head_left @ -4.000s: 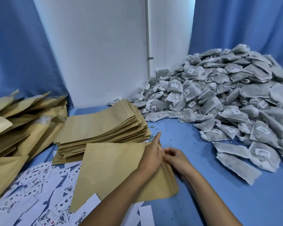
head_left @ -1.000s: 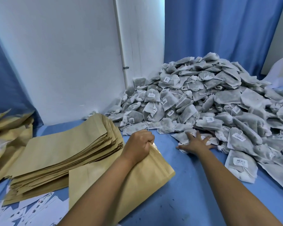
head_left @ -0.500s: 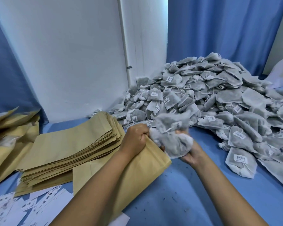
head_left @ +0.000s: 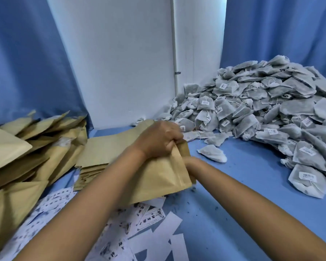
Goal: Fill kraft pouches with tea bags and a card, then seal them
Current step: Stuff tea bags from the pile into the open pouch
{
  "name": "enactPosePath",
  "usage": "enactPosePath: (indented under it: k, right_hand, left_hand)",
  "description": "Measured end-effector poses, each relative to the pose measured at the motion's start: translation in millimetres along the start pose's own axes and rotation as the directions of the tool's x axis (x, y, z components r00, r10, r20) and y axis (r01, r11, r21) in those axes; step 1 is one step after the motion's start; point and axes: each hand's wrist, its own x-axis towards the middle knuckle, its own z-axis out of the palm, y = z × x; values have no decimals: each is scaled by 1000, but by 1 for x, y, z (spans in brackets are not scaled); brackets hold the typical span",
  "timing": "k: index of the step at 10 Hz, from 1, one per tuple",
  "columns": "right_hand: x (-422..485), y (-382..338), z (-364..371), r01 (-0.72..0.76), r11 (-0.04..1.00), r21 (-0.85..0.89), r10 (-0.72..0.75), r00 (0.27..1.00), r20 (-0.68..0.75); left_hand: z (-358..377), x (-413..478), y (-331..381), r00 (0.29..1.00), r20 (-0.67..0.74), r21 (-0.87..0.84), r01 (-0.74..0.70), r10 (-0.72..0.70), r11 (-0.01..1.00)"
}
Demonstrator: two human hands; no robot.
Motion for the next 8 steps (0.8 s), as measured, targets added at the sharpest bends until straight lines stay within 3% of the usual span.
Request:
enactPosePath:
  k: [1, 2, 3, 4, 5, 7, 8]
  right_hand:
    - [-11, -34, -34, 430, 457, 778, -447, 868, -217]
    - [13, -11, -36, 655, 616, 438, -222, 677, -701]
    - [42, 12, 14, 258, 966, 11, -237, 902, -362]
    - [63, 12, 63, 223, 932, -284, -277, 946, -166]
    - [72, 4, 78, 176, 905, -387, -303, 906, -295]
    - [63, 6, 87, 180, 946, -270, -245, 942, -231]
    - [56, 0, 90, 204, 916, -344, -301, 918, -259]
  left_hand:
    - [-45, -35, -23, 990, -71, 110, 131, -124, 985]
    - [-79, -66, -35, 971, -79, 163, 236, -226, 958]
    - [-76, -83, -35, 969, 3, 243, 241, -249, 940]
    - [-57, -94, -37, 967, -16, 249, 250, -254, 936]
    - [-39, -97, -34, 969, -2, 200, 242, -246, 949]
    - [-26, -97, -34, 966, -54, 140, 260, -254, 955]
    - [-24, -95, -31, 968, -70, 134, 250, -242, 959]
